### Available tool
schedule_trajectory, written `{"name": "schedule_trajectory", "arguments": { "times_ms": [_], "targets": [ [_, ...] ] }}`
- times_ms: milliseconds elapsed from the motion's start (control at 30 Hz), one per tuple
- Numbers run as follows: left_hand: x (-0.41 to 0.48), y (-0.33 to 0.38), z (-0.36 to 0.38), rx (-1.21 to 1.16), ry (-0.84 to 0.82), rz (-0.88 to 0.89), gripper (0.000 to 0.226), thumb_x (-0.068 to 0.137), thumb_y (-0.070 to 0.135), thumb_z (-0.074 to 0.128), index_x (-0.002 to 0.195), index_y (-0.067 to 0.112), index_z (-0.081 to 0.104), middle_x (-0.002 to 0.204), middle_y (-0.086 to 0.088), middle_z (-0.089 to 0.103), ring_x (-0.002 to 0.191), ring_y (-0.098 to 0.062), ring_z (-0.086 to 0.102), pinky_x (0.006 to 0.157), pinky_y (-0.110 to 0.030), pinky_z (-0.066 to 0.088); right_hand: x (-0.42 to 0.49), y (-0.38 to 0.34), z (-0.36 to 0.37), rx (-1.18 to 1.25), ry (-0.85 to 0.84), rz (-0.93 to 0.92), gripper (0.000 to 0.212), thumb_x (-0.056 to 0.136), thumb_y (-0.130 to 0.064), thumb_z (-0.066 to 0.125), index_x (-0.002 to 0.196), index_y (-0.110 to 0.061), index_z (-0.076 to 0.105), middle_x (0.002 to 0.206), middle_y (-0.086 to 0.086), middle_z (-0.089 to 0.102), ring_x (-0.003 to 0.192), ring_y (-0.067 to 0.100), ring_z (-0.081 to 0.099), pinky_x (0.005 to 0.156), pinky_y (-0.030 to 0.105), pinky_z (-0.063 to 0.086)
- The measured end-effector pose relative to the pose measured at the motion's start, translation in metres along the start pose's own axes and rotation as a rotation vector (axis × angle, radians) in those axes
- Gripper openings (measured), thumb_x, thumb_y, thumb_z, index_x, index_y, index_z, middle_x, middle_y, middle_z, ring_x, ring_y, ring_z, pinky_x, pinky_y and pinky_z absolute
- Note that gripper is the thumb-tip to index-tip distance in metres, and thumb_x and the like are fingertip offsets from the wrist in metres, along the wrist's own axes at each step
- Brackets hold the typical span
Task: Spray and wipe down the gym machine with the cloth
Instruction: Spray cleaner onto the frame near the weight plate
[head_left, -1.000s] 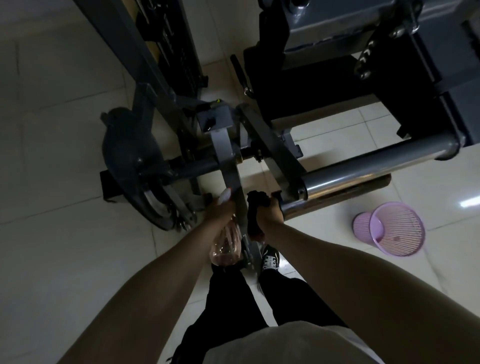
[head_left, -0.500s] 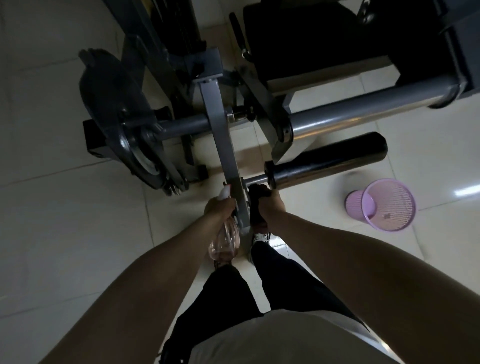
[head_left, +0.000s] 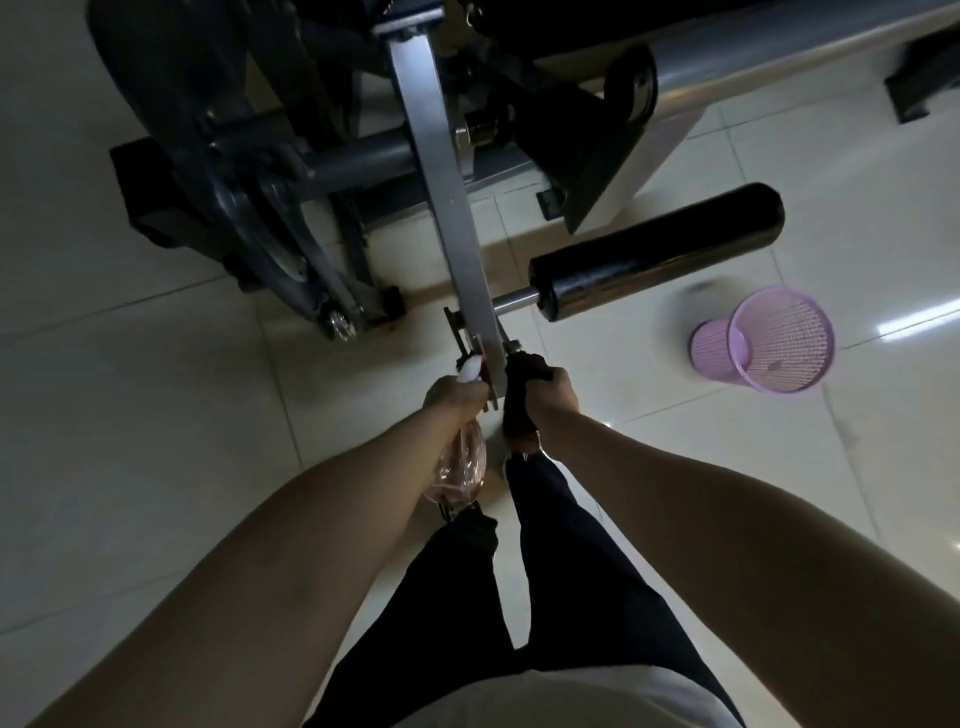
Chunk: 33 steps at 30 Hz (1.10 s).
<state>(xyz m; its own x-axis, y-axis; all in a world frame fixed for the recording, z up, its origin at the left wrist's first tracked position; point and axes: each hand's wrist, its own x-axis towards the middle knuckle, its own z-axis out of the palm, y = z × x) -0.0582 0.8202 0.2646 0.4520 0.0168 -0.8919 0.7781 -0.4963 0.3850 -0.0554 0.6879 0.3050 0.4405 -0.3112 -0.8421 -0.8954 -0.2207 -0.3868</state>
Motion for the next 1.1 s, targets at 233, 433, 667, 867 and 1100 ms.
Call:
{"name": "schedule_trajectory", "arguments": {
  "times_ms": [233,433,667,867,1100],
  "targets": [
    [-0.08,-0.028,-0.049,-0.238,0.164,0.056,0.066,0.082,0.028,0.048,0.143,0.054,0.042,0.147,0.004,0.054,0.119,-0.023,0.058,0.108,-0.04,0.047,-0.054,0.007,0.028,-0.109,-0.019,-0.129,0.034,0.098,-0.014,0.04,0.13,-0.016,0.051,0.117,0.01,0.063,0.095,0.028,0.06,0.084,0.037,0.052],
    [-0.144,-0.05,-0.128,-0.354,0.36,0.138,0.062,0.085,0.039,0.051,0.145,0.05,0.043,0.132,0.008,0.06,0.113,-0.022,0.064,0.102,-0.044,0.052,-0.126,-0.044,0.08,-0.171,-0.173,-0.375,0.04,0.098,-0.01,0.044,0.137,-0.015,0.051,0.126,0.011,0.062,0.115,0.031,0.059,0.09,0.035,0.045],
    [-0.157,-0.049,-0.216,-0.623,0.646,0.189,0.055,0.098,0.027,0.054,0.151,0.035,0.043,0.141,0.011,0.054,0.114,-0.006,0.056,0.094,-0.019,0.039,-0.16,-0.114,0.118,-0.179,-0.32,-0.503,0.041,0.101,-0.023,0.044,0.141,-0.018,0.05,0.125,0.013,0.063,0.108,0.032,0.061,0.083,0.035,0.05],
    [-0.144,-0.012,-0.282,-0.612,0.638,0.139,0.053,0.097,0.032,0.053,0.15,0.036,0.045,0.149,0.003,0.051,0.13,-0.021,0.054,0.108,-0.029,0.042,-0.166,-0.171,0.145,-0.19,-0.415,-0.574,0.036,0.102,-0.023,0.042,0.133,-0.015,0.058,0.119,0.011,0.066,0.102,0.027,0.061,0.084,0.033,0.05],
    [-0.139,0.002,-0.304,-0.714,0.629,0.012,0.05,0.086,0.027,0.06,0.136,0.027,0.061,0.114,0.0,0.067,0.098,-0.023,0.067,0.099,-0.039,0.054,-0.163,-0.195,0.165,-0.278,-0.516,-0.608,0.031,0.103,-0.022,0.042,0.128,-0.016,0.059,0.114,0.009,0.066,0.1,0.025,0.062,0.088,0.041,0.052]
  ]
}}
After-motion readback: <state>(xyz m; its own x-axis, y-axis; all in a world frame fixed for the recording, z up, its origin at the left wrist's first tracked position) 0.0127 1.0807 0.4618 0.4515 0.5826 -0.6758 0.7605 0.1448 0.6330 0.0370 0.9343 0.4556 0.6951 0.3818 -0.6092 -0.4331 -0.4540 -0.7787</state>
